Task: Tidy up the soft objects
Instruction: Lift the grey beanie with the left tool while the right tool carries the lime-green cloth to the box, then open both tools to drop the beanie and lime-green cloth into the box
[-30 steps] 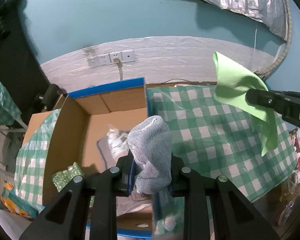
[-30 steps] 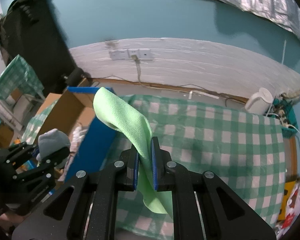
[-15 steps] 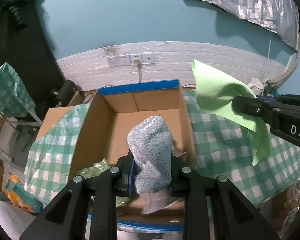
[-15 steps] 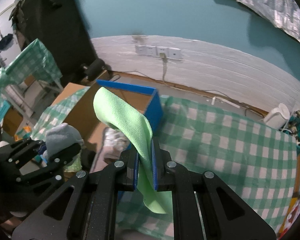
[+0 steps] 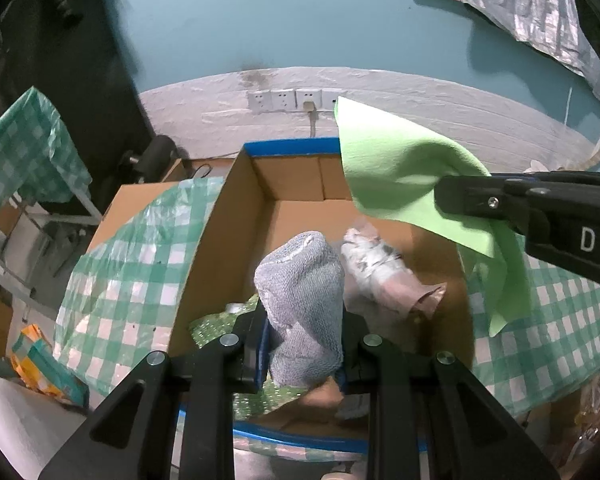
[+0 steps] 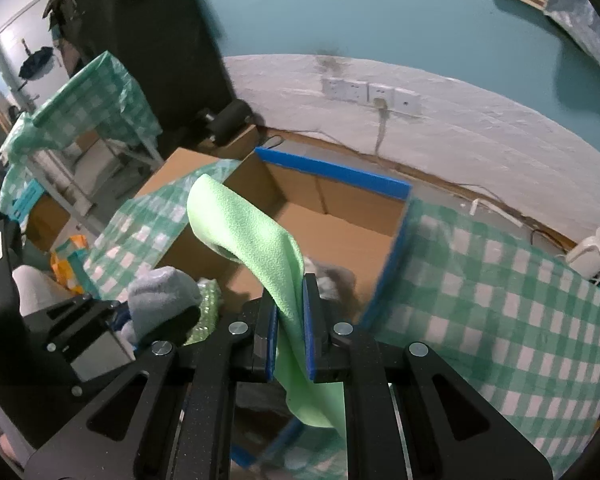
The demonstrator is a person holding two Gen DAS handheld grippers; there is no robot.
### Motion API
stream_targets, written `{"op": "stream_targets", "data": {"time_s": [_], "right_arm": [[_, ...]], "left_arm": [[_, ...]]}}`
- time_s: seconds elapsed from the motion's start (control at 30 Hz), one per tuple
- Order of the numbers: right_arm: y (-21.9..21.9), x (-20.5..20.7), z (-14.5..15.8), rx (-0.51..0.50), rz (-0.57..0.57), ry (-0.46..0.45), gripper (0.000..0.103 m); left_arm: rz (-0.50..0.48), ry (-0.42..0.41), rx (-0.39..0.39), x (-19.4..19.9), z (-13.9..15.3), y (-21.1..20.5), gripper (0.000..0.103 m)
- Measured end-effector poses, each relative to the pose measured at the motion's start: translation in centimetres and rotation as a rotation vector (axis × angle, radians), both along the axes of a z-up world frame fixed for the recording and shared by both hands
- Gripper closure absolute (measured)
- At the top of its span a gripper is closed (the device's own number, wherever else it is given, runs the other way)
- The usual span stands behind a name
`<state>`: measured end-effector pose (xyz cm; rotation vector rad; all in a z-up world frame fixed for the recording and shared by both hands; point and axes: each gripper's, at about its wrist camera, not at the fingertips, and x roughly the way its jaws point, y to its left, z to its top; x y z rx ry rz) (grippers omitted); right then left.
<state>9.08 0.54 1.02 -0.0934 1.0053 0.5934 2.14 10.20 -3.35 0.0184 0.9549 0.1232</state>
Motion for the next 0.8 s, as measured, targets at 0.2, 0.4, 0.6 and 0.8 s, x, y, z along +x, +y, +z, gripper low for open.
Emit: {"op": "stream_targets", "data": {"time_s": [0.2,0.4,0.6,0.8], "right_arm": [[1.7,0.6,-1.2,0.015,0.006,0.044,0.094],[3.2,0.9,-2.2,0.018,0.016,0.077,0.093],[3.8,0.9,-2.6,-0.005,0.016,0.084,0.055],[3.3,0.7,-2.0,-0.026,-0.013,0.059,0.048]], "left_arm": [[0.020,0.033,-0.018,0.1,-1.2,1.5,0.078],[0.038,0.064,-0.014,0.2,-2.2,2.2,0.073],[0.054,0.082,0.001,0.3,-2.2,2.2,0.055],[0.033,0.053,0.029,-0.4,-0.9,1.5,0.043]]}}
